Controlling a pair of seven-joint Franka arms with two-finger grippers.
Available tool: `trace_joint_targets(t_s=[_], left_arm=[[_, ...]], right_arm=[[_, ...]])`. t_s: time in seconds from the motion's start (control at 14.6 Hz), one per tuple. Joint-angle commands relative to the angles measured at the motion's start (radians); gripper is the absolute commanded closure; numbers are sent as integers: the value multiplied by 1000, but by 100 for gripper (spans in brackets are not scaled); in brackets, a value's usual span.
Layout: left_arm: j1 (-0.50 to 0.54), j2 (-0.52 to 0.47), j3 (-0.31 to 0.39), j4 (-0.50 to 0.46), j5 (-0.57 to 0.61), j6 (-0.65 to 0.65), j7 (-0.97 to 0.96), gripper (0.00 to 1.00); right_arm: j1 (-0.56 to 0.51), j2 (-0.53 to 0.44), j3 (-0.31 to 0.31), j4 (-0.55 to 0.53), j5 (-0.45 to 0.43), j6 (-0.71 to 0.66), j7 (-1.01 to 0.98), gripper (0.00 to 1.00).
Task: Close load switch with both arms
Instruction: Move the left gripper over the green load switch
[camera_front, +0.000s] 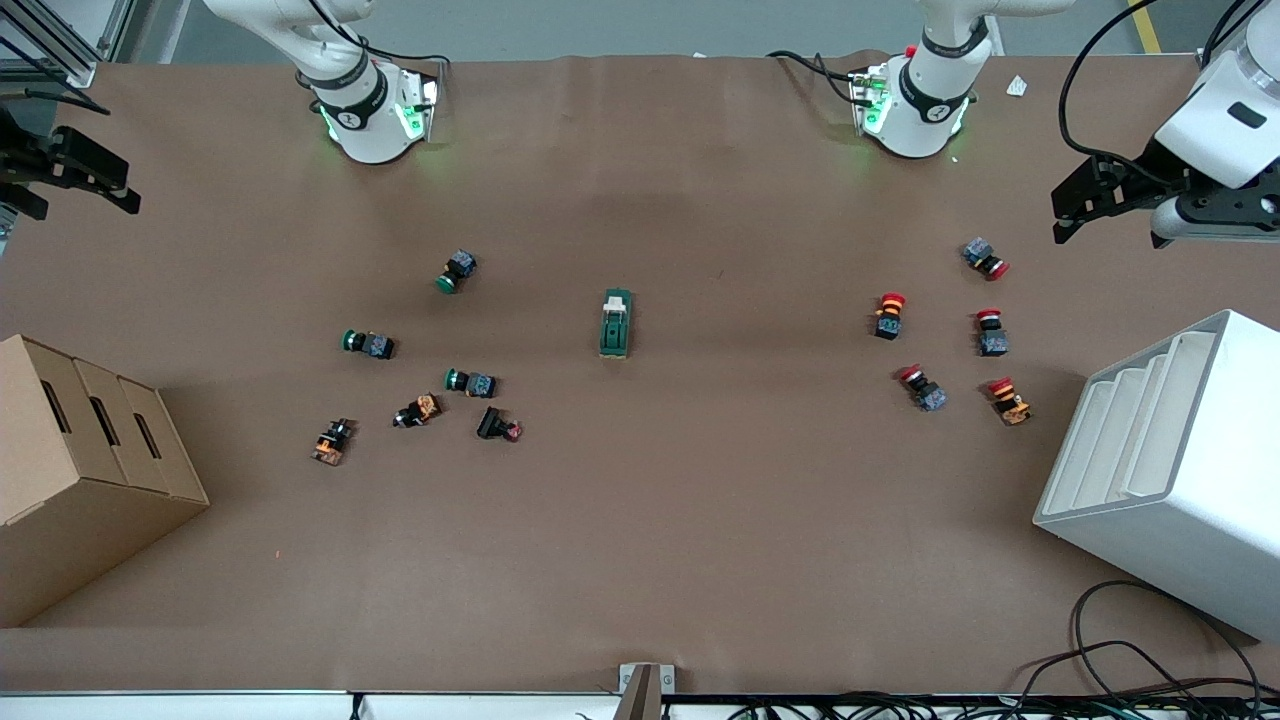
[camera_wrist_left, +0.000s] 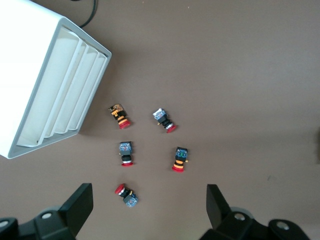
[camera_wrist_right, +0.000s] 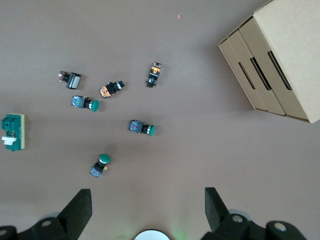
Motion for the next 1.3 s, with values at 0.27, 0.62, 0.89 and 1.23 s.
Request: trace_joint_targets(t_s=[0.27, 0.62, 0.89, 1.23], left_arm=[[-42, 39, -36, 57, -15, -24, -1, 0], [-125, 160, -254, 45, -32, 18, -367, 0], [-248, 318, -369, 34, -11, 193, -827, 0], [-488, 453, -369, -62, 182, 465, -1253, 0]], right_arm=[[-12, -18, 7, -40, 9, 20, -23, 0], [-14, -18, 7, -40, -17, 9, -25, 0], [-15, -13, 7, -39, -17, 3, -12, 0], [-34, 120, 1, -14, -17, 56, -23, 0]])
